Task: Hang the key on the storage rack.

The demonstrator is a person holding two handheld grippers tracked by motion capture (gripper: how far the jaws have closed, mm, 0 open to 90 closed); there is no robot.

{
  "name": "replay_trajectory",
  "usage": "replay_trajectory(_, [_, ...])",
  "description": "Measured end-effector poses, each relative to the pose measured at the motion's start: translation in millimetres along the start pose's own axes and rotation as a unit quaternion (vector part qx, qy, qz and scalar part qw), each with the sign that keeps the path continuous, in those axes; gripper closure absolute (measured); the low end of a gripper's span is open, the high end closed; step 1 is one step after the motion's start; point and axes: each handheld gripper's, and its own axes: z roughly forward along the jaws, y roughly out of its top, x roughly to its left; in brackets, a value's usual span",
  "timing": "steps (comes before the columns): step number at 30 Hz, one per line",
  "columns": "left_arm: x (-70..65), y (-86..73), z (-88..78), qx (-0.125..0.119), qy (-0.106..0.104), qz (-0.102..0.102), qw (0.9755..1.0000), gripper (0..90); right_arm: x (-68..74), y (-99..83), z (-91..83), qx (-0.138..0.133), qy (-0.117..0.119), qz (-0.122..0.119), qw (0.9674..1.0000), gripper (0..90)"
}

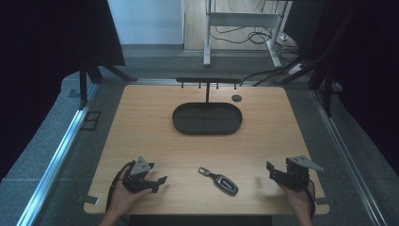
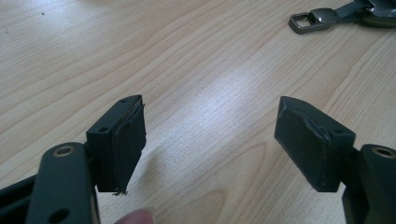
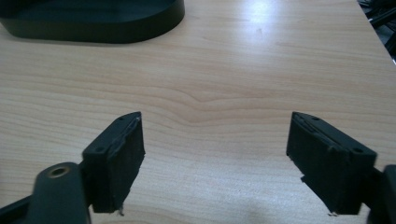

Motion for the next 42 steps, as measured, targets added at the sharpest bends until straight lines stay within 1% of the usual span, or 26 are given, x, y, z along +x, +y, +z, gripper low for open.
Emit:
replay_trajectory(1, [0.0, 0.0, 0.0, 0.000, 0.000, 0.000, 1.0000, 25.3, -1.0, 0.3, -0.6, -0.001, 0.002, -0.002, 1.0000, 22.1])
replay_trajectory(4, [1.5, -0.4, 0.7, 0.002, 0.002, -0.001, 1.0000, 25.4, -0.4, 0.2, -0.3, 0.000, 0.006, -0.008, 0.9999, 23.6])
replay_trajectory(5, [1.2, -0.3, 0.9, 0.003, 0.000, 0.000, 1.0000, 25.4, 1.7, -0.6, 1.1, 0.004, 0.007, -0.020, 0.9998, 23.6])
replay_trajectory(6, [0.7, -0.1, 1.0, 0.004, -0.001, 0.000, 1.0000, 25.4, 1.7, -0.6, 1.1, 0.004, 0.007, -0.020, 0.9998, 23.6])
replay_trajectory(8, [-0.4, 0.3, 1.1, 0.004, -0.002, 0.003, 1.0000, 25.3, 3.7, -1.2, 2.4, 0.007, 0.004, -0.029, 0.9995, 24.0])
replay_trajectory(11, [-1.7, 0.6, -0.1, 0.002, -0.002, 0.005, 1.0000, 25.4, 4.1, -0.6, 2.4, 0.012, 0.009, -0.024, 0.9996, 24.4])
replay_trajectory(12, [-2.0, 1.0, -1.0, 0.001, -0.002, 0.005, 1.0000, 25.4, 4.0, -0.4, 1.8, 0.019, 0.016, -0.021, 0.9995, 25.2])
replay_trajectory(14, [-1.9, 1.1, -1.1, 0.002, -0.001, 0.006, 1.0000, 25.4, 4.0, -0.3, 1.7, 0.021, 0.017, -0.022, 0.9994, 25.7])
replay_trajectory(15, [-1.5, 0.9, -0.8, 0.002, -0.001, 0.006, 1.0000, 25.3, 3.1, 0.4, 0.6, 0.019, 0.021, -0.022, 0.9994, 27.5])
replay_trajectory(16, [-1.3, 0.9, -0.6, 0.003, -0.001, 0.006, 1.0000, 25.3, 2.8, 0.7, 0.3, 0.018, 0.024, -0.020, 0.9993, 27.6])
replay_trajectory(24, [-0.3, 0.6, -0.4, 0.004, 0.001, 0.005, 1.0000, 25.4, 0.6, 1.4, -1.4, 0.011, 0.032, -0.023, 0.9992, 30.5])
replay_trajectory(29, [-0.3, 0.4, -0.5, 0.003, -0.002, 0.003, 1.0000, 25.4, 0.0, 2.8, -4.6, 0.012, 0.029, -0.021, 0.9993, 33.1])
replay_trajectory(31, [-0.8, 0.3, -0.3, 0.004, -0.001, 0.004, 1.0000, 25.4, 0.1, 3.4, -6.0, 0.016, 0.029, -0.024, 0.9992, 33.8])
replay_trajectory(34, [-0.9, 0.5, -0.2, 0.004, -0.001, 0.004, 1.0000, 25.4, 0.8, 4.5, -7.2, 0.014, 0.032, -0.023, 0.9991, 34.1])
replay_trajectory(38, [-0.6, 0.6, -0.1, 0.004, -0.002, 0.004, 1.0000, 25.4, 3.1, 8.7, -11.8, 0.005, 0.038, -0.028, 0.9989, 34.9])
replay_trajectory(39, [-0.4, 0.5, 0.1, 0.005, -0.001, 0.004, 1.0000, 25.4, 3.8, 9.5, -12.8, 0.005, 0.039, -0.029, 0.9988, 35.5])
replay_trajectory(40, [-0.3, 0.4, 0.1, 0.005, -0.001, 0.003, 1.0000, 25.4, 5.0, 11.1, -15.1, 0.002, 0.040, -0.035, 0.9986, 38.0])
replay_trajectory(42, [-0.4, 0.4, 0.0, 0.005, -0.001, 0.004, 1.0000, 25.4, 5.6, 12.3, -16.7, 0.000, 0.046, -0.035, 0.9984, 38.0])
